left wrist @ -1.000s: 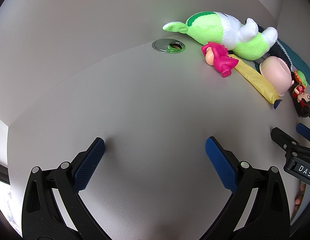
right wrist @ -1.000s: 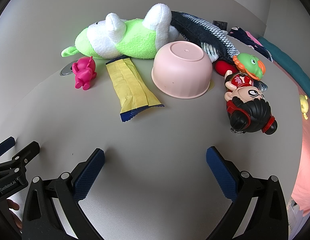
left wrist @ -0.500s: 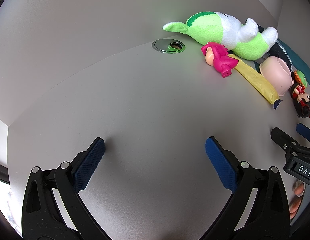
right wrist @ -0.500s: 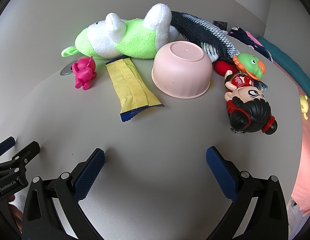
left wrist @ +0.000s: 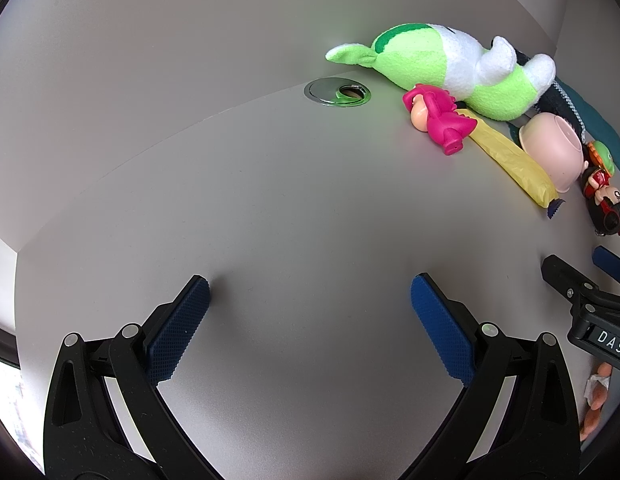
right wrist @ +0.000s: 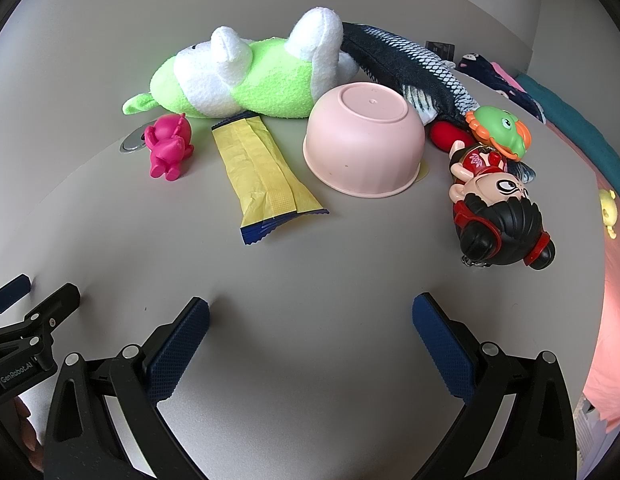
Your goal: Collect trash
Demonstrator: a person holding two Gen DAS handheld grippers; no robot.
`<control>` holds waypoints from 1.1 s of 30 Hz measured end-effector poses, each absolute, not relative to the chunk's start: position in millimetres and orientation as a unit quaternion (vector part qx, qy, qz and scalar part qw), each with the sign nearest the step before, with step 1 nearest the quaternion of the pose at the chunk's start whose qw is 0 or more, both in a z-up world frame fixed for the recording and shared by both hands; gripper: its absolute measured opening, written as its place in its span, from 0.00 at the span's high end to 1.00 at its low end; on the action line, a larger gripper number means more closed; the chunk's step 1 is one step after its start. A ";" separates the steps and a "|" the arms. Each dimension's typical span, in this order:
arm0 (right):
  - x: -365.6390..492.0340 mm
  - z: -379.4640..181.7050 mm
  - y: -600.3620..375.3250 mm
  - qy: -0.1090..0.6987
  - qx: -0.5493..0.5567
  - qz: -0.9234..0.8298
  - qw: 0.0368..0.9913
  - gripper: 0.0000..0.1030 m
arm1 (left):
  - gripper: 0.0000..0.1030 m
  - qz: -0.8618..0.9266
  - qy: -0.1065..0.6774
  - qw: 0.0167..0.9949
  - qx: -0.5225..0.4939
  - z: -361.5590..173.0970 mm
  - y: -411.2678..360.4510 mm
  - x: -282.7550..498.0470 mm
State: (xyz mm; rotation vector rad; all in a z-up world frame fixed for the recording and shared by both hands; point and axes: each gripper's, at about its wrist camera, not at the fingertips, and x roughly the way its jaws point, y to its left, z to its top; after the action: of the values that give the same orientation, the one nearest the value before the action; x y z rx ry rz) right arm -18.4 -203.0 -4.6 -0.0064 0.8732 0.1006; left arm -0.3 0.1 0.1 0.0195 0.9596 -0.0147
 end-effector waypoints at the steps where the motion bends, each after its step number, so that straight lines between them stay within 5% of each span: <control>1: -19.8 -3.9 -204.4 0.421 0.001 0.056 0.905 0.02 | 0.06 -0.009 0.463 0.886 0.008 0.5 0.5 -0.7; 14: -31.4 78.6 -250.2 0.371 -0.019 0.132 0.919 0.02 | 0.06 -0.049 0.417 0.908 0.019 74.2 -44.6 14.8; 20: 1.4 100.4 -282.9 0.365 -0.010 0.114 0.924 0.02 | 0.06 -0.043 0.445 0.892 -0.070 88.8 -52.0 53.8; 28: 65.0 118.4 -305.2 0.365 -0.024 0.107 0.924 0.11 | 0.06 -0.008 0.469 0.864 -0.183 109.6 -81.9 99.3; 33: 111.4 113.8 -314.8 0.384 -0.016 0.115 0.916 0.27 | 0.06 -0.004 0.493 0.842 -0.218 98.1 -117.2 133.6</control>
State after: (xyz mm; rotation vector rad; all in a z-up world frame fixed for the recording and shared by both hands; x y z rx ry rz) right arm 111.4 -314.8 113.8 -0.0333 0.7901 0.2359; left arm 133.6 -117.2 98.1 -0.4614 1.0425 -0.0094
